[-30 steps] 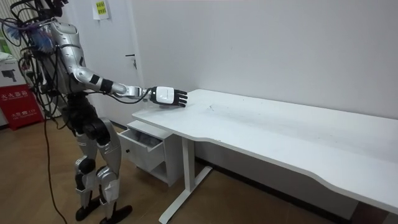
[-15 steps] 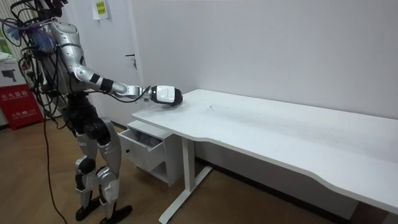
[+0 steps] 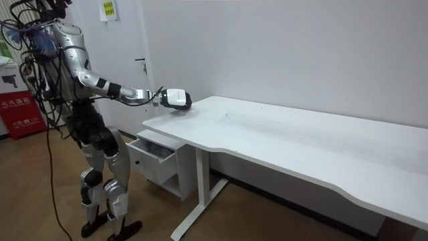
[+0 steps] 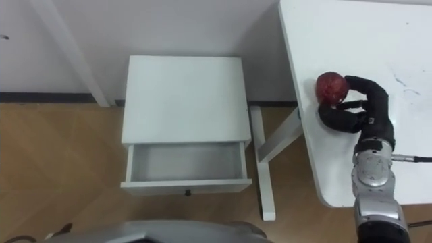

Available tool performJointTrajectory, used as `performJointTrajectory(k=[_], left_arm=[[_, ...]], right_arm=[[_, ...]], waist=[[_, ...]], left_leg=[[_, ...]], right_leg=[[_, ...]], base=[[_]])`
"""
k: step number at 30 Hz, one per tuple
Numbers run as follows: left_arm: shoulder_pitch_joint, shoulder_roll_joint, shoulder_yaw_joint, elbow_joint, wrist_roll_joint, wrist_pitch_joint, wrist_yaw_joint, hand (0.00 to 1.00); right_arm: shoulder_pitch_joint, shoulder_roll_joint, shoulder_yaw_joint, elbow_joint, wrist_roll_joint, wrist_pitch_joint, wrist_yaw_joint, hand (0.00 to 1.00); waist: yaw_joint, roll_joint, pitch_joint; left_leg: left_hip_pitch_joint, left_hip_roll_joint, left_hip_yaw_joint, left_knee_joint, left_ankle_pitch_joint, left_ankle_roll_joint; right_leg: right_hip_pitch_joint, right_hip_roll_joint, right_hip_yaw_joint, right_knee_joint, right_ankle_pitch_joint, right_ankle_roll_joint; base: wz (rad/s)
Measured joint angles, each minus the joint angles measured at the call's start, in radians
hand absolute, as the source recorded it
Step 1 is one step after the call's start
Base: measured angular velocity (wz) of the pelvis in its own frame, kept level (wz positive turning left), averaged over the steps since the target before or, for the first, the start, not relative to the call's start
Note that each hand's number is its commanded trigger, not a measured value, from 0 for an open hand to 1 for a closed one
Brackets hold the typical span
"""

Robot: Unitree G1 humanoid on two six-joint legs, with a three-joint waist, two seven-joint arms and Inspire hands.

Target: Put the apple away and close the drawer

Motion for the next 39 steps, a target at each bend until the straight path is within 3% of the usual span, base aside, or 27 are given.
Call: performJointTrajectory(k=[6,10,14,18,23,31,39], left_arm=[[-0.031,-0.001,-0.061,-0.002,0.000,-0.001,0.000,0.00],[-0.039,-0.005,-0.082,0.002,0.000,0.001,-0.007,0.00],[-0.049,-0.005,-0.083,0.019,0.002,0.008,-0.012,0.00],[-0.048,-0.005,-0.093,0.018,0.002,0.024,-0.014,0.00],[-0.042,-0.005,-0.093,0.017,0.022,0.046,-0.014,0.00],[-0.047,-0.007,-0.114,-0.010,0.022,0.045,-0.004,0.00],[-0.044,-0.009,-0.115,-0.015,0.021,0.037,0.000,0.00]], right_arm=[[0.000,0.006,0.130,-0.074,-0.094,0.009,0.067,1.00],[0.000,0.006,0.217,-0.139,-0.125,0.036,0.140,1.00],[-0.013,0.014,0.268,-0.164,-0.157,0.042,0.204,1.00],[-0.024,0.029,0.315,-0.166,-0.165,0.045,0.218,1.00],[-0.025,0.051,0.372,-0.166,-0.176,0.085,0.272,1.00],[-0.021,0.051,0.391,-0.154,-0.206,0.086,0.311,1.00],[-0.012,0.067,0.393,-0.029,-0.245,0.085,0.323,1.00]], waist=[[0.029,0.013,0.0030],[0.061,0.041,-0.0014],[0.087,0.060,-0.0006],[0.104,0.053,-0.0011],[0.107,0.040,-0.0012],[0.107,0.041,0.0003],[0.107,0.044,0.0027]], left_leg=[[-0.008,-0.002,-0.008,-0.002,-0.001,0.000],[-0.014,-0.002,-0.011,0.001,-0.001,0.000],[-0.019,-0.002,-0.025,0.003,0.000,-0.001],[-0.025,-0.001,-0.041,0.002,0.001,-0.002],[-0.038,-0.004,-0.054,0.003,0.001,-0.002],[-0.039,-0.004,-0.064,0.005,0.001,-0.002],[-0.038,-0.004,-0.063,0.005,0.001,-0.002]], right_leg=[[0.000,0.003,-0.012,0.001,0.002,0.001],[-0.001,0.001,-0.016,0.000,0.002,0.001],[-0.001,-0.004,-0.028,-0.001,0.002,0.001],[0.000,-0.005,-0.041,-0.004,0.002,0.001],[0.001,-0.007,-0.058,-0.017,0.002,0.001],[0.000,-0.007,-0.065,-0.018,0.002,0.001],[0.003,-0.007,-0.063,-0.018,0.002,0.001]], base=[[0.05],[0.02],[0.09],[0.12],[0.08],[0.03],[0.00]])
